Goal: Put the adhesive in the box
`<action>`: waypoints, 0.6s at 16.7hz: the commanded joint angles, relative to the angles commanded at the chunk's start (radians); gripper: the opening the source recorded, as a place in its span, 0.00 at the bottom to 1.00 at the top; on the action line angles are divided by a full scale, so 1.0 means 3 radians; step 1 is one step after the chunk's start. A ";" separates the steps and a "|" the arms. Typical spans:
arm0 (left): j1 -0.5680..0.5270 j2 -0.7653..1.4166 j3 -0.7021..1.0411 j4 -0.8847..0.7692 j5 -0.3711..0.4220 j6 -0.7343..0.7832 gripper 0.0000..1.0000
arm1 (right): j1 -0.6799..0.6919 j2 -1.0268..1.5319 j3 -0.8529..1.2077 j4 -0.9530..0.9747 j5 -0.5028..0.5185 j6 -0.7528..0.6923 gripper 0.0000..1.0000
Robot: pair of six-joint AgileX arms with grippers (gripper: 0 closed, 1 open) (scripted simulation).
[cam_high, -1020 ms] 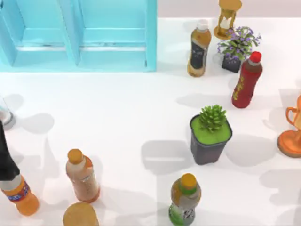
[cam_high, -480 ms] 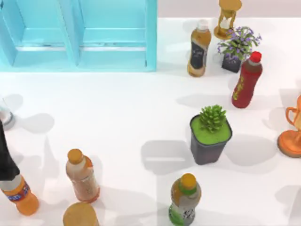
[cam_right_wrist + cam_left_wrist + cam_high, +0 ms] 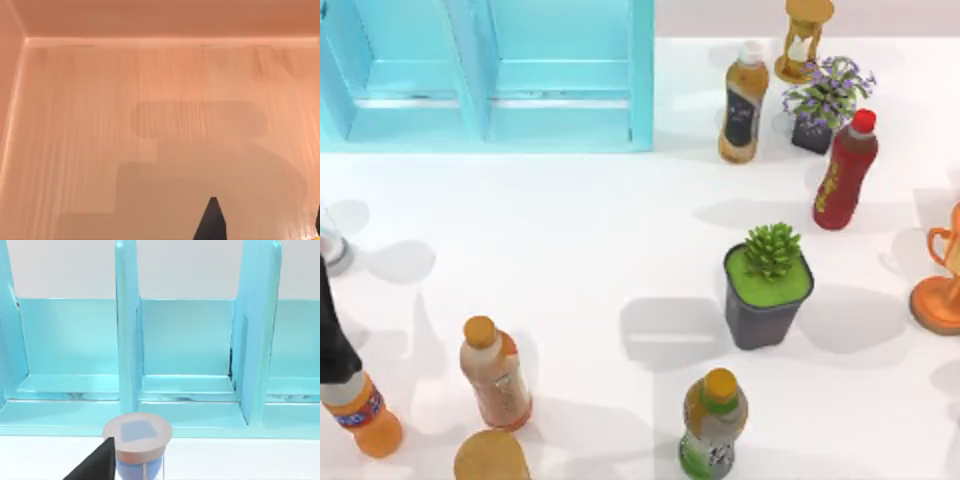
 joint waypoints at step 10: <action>0.0000 0.0000 0.0000 0.0000 0.0000 0.0000 1.00 | 0.0149 0.0346 -0.0082 0.0517 0.0101 0.0135 0.08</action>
